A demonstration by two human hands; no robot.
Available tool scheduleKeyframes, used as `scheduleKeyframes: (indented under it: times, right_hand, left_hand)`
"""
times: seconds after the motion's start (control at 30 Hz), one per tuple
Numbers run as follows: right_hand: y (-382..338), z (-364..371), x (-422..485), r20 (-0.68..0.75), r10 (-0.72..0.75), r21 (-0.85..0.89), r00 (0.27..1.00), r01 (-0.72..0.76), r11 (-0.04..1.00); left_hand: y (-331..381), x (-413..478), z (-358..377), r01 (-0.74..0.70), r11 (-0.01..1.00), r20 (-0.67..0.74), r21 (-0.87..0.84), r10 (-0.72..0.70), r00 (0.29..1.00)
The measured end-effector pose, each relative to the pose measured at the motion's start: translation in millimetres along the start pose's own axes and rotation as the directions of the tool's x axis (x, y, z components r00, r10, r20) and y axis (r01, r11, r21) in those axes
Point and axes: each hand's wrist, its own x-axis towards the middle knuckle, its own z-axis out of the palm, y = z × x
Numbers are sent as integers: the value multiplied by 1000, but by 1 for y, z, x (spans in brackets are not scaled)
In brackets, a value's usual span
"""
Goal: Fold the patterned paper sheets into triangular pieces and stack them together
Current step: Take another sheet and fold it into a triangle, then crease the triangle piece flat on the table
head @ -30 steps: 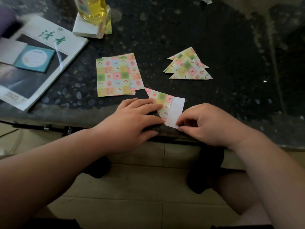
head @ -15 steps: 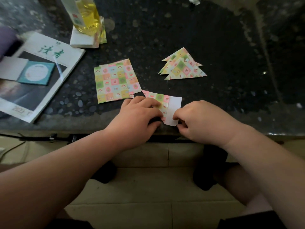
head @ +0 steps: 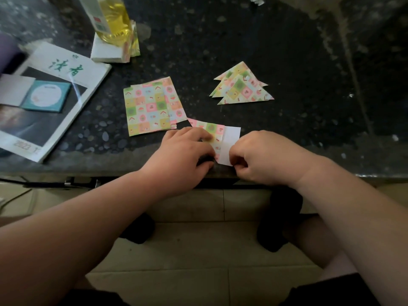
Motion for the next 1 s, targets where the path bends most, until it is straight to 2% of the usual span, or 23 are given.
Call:
scheduleKeyframes:
  times: [0.13,0.27,0.4,0.63,0.9,1.0]
  right_hand:
    - [2,5,3,-45,29,52,999,-26,998]
    - [11,4,3,-178,130,361,975,-58,931]
    - [10,0,5,-158,184,563,970,-64,824]
    - [18,8,5,-198,223,658,955,-40,752]
    - [23,15,10,-288,209,617,935,14,787]
    - [26,13,10,-258,205,636,944,6,771]
  left_hand:
    - [2,1,3,-10,1000,-7,-24,10,1000]
    - [9,0,9,28,992,-45,-124,-34,998]
    - [19,1,16,97,979,-77,-178,-112,991]
    - [20,1,23,98,982,-113,-160,-117,987]
    - [20,-1,22,89,979,-132,-186,-115,985]
    - [20,0,22,99,979,-128,-180,-124,984]
